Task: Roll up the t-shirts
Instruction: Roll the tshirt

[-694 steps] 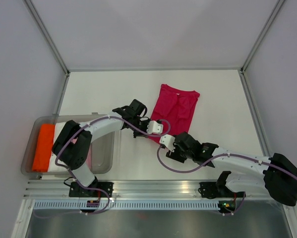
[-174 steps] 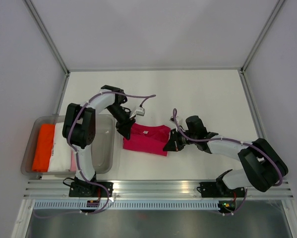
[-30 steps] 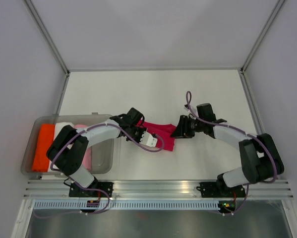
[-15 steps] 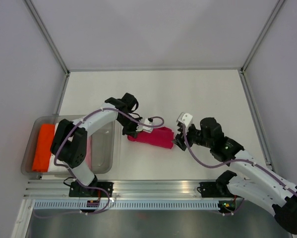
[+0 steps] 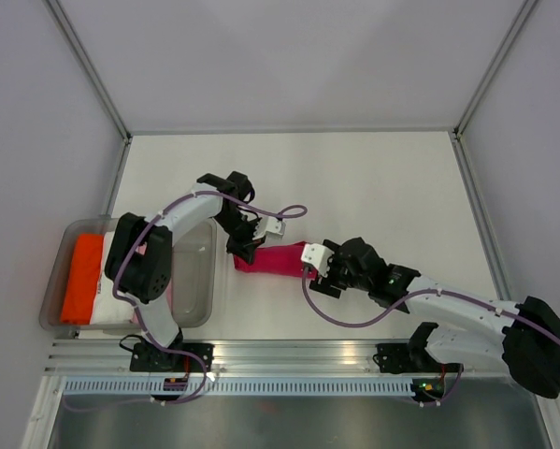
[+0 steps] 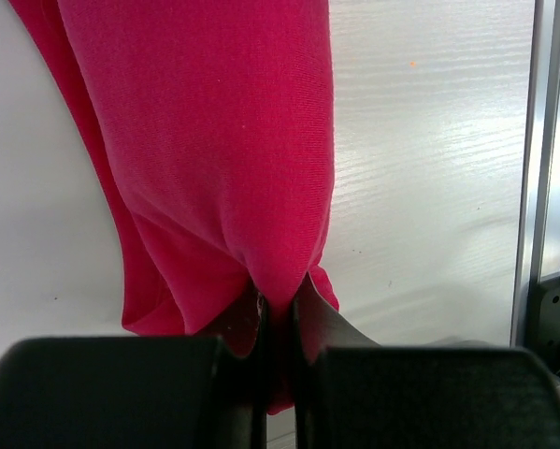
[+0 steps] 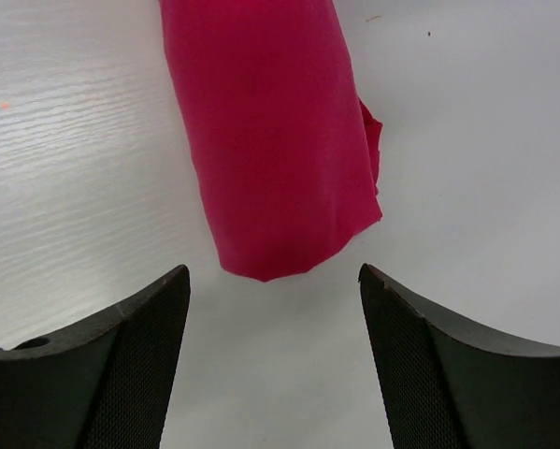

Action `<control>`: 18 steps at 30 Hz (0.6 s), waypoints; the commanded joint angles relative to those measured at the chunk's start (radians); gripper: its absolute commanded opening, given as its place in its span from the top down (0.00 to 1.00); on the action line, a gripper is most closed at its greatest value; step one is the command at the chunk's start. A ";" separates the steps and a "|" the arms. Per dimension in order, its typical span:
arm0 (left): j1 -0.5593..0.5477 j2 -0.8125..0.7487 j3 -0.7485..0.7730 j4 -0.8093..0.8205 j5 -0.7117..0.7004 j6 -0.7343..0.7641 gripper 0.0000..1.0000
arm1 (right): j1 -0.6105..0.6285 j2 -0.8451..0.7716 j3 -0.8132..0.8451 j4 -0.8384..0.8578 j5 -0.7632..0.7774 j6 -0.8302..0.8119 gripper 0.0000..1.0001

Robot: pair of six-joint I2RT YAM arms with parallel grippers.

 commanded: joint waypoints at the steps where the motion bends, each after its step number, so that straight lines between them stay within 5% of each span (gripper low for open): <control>1: 0.005 0.013 0.039 -0.028 0.059 -0.005 0.98 | 0.004 0.072 -0.017 0.168 0.061 -0.069 0.21; 8: 0.004 0.003 0.040 -0.028 0.034 0.018 0.98 | 0.001 0.250 0.026 0.248 0.070 -0.078 0.25; 9: 0.005 0.001 0.039 -0.028 0.033 0.020 0.98 | 0.001 0.265 0.042 0.234 0.070 -0.079 0.33; 10: 0.007 -0.003 0.036 -0.029 0.033 0.021 0.98 | -0.003 0.290 0.057 0.198 0.072 -0.051 0.66; 12: 0.010 -0.013 0.027 -0.029 0.030 0.033 0.98 | -0.032 0.299 0.109 0.104 0.015 -0.035 0.86; 18: 0.012 -0.025 0.014 -0.078 0.039 0.082 0.90 | -0.099 0.169 0.147 -0.069 -0.238 -0.027 1.00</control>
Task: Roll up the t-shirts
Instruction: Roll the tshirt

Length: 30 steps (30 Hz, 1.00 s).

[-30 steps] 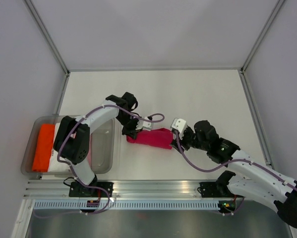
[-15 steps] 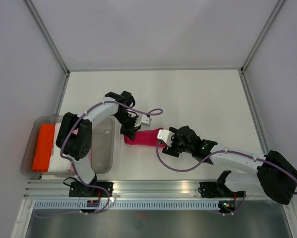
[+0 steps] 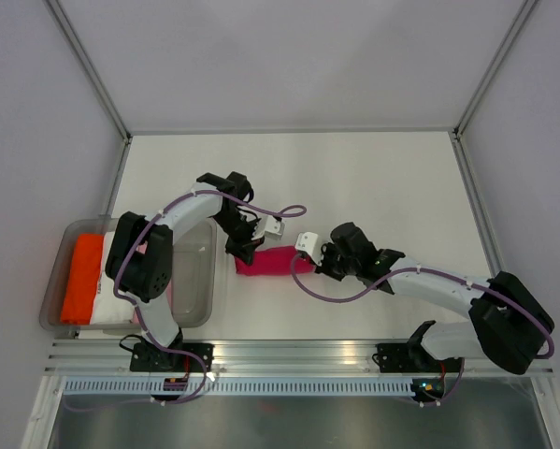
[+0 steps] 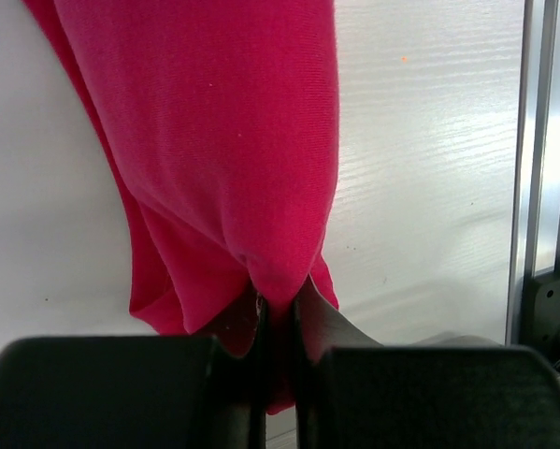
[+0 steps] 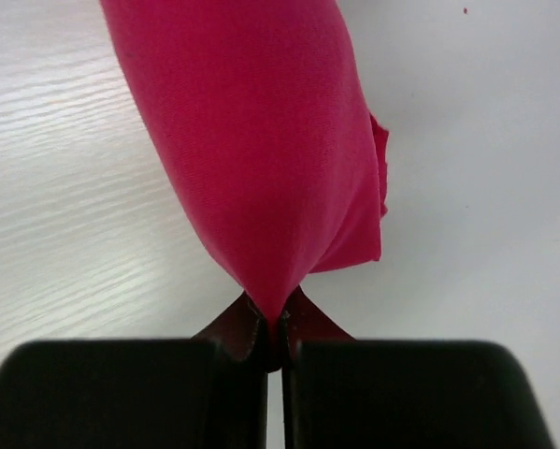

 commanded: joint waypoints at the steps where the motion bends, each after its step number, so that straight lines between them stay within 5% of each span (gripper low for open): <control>1: 0.003 -0.035 0.009 -0.066 0.039 0.079 0.90 | -0.019 -0.081 0.086 -0.140 -0.203 0.039 1.00; 7: 0.003 -0.063 -0.023 -0.091 0.031 0.112 0.81 | -0.020 -0.114 0.113 -0.297 -0.436 0.141 1.00; 16: 0.003 -0.025 -0.013 -0.060 -0.027 0.064 0.69 | -0.126 -0.017 0.068 -0.202 -0.631 0.392 1.00; 30: 0.001 0.003 -0.003 -0.042 -0.070 0.027 0.70 | -0.190 0.121 -0.002 -0.096 -0.691 0.717 1.00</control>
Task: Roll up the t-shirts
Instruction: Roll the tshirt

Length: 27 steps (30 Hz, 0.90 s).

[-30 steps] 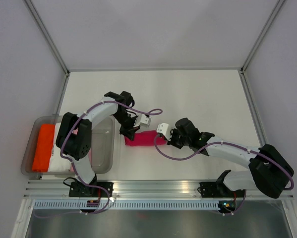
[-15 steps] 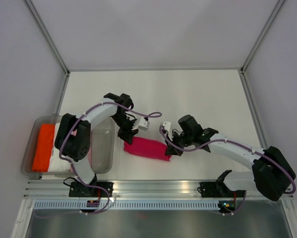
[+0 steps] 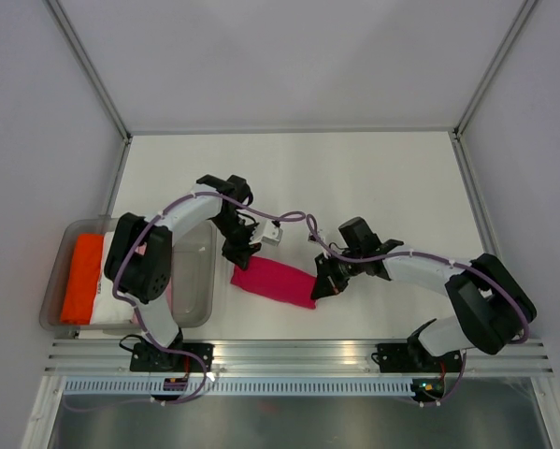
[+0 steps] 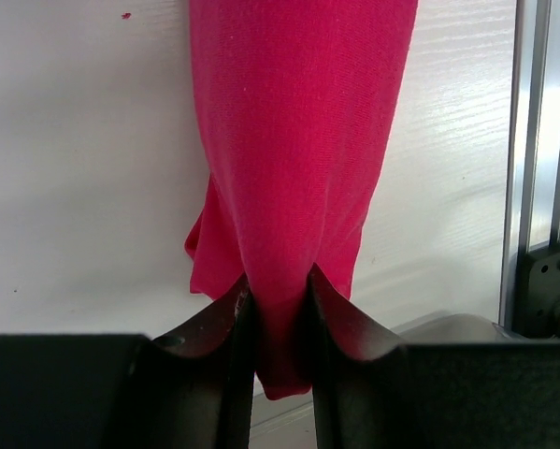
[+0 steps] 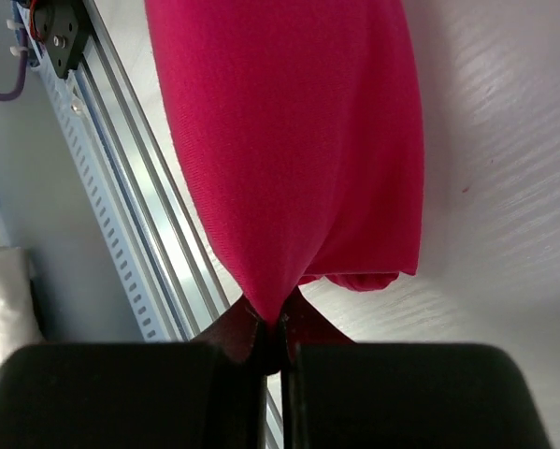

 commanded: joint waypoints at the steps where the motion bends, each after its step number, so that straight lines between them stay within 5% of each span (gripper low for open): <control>1: 0.003 0.020 0.019 0.002 -0.041 -0.022 0.70 | -0.023 0.022 -0.056 0.084 -0.068 0.140 1.00; 3: 0.003 0.021 0.015 0.027 -0.060 -0.028 0.69 | -0.039 0.032 -0.068 0.110 -0.071 0.168 1.00; 7: 0.009 -0.006 0.026 0.090 -0.060 -0.049 0.42 | -0.053 0.057 -0.071 0.119 -0.073 0.173 1.00; 13: 0.008 -0.109 0.042 0.133 -0.027 0.012 0.24 | -0.076 0.107 -0.056 0.124 -0.122 0.193 1.00; 21: 0.000 -0.240 0.006 0.263 -0.073 0.084 0.19 | -0.117 0.160 -0.045 0.133 -0.148 0.216 1.00; 27: 0.015 -0.255 -0.014 0.280 -0.173 -0.230 0.37 | -0.119 0.158 -0.025 0.092 -0.108 0.188 1.00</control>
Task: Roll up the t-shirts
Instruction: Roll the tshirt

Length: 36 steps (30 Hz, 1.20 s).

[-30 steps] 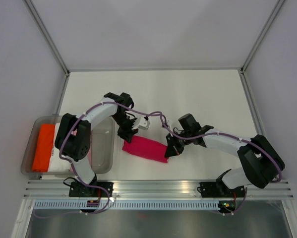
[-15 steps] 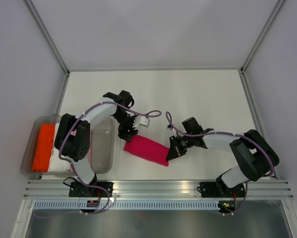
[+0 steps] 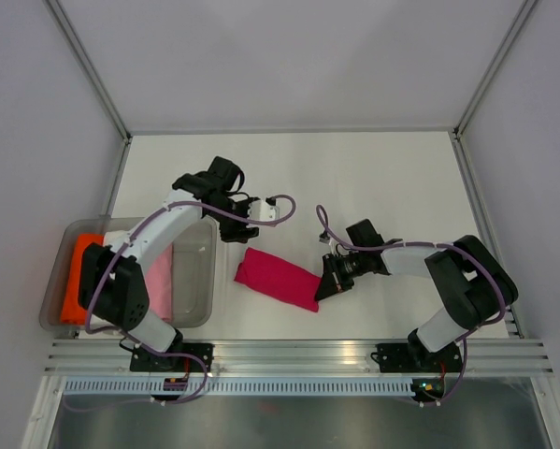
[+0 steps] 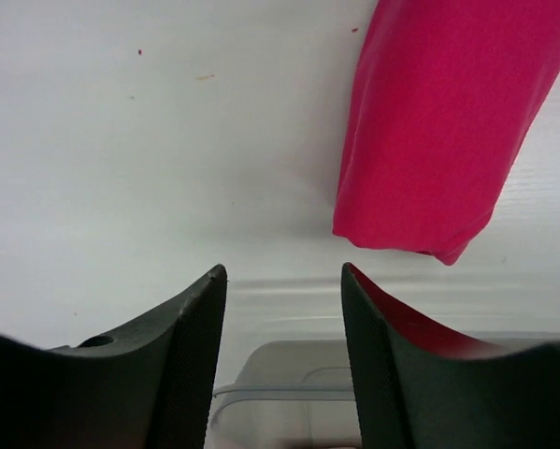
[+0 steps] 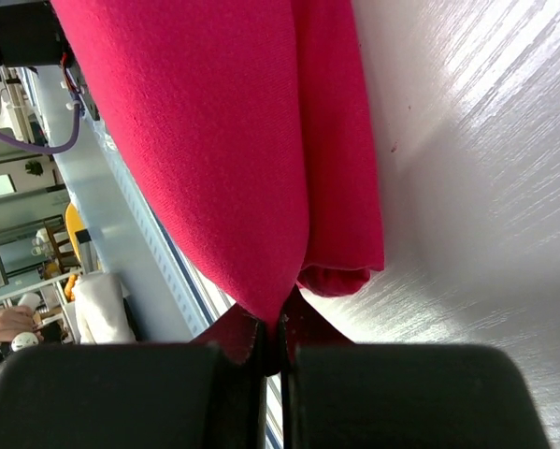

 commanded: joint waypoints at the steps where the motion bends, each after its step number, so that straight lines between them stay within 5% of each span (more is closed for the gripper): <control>1: 0.010 -0.055 -0.013 0.028 -0.030 -0.291 0.45 | -0.007 0.004 0.024 -0.005 0.011 -0.018 1.00; 4: -0.007 -0.159 -0.096 0.068 0.018 -0.492 0.50 | -0.011 0.001 0.005 0.020 0.022 0.006 1.00; 7: -0.027 -0.275 -0.237 0.128 -0.006 -0.624 0.41 | -0.014 -0.019 -0.021 0.051 0.041 0.028 1.00; 16: -0.058 -0.265 -0.443 0.312 -0.068 -0.559 0.30 | -0.030 -0.070 -0.065 0.032 0.074 0.043 1.00; 26: -0.056 -0.198 -0.503 0.432 0.025 -0.471 0.25 | -0.033 -0.105 -0.081 0.020 0.092 0.029 1.00; 29: -0.056 -0.165 -0.500 0.436 0.043 -0.468 0.36 | -0.033 -0.102 -0.078 0.015 0.094 0.028 1.00; 32: -0.056 -0.165 -0.527 0.435 0.054 -0.430 0.61 | -0.033 -0.099 -0.073 0.012 0.095 0.028 1.00; 34: -0.056 -0.165 -0.545 0.433 0.036 -0.401 0.93 | -0.033 -0.099 -0.075 0.012 0.098 0.032 1.00; 36: -0.047 -0.170 -0.546 0.413 0.016 -0.382 0.98 | -0.034 -0.100 -0.075 0.003 0.095 0.037 1.00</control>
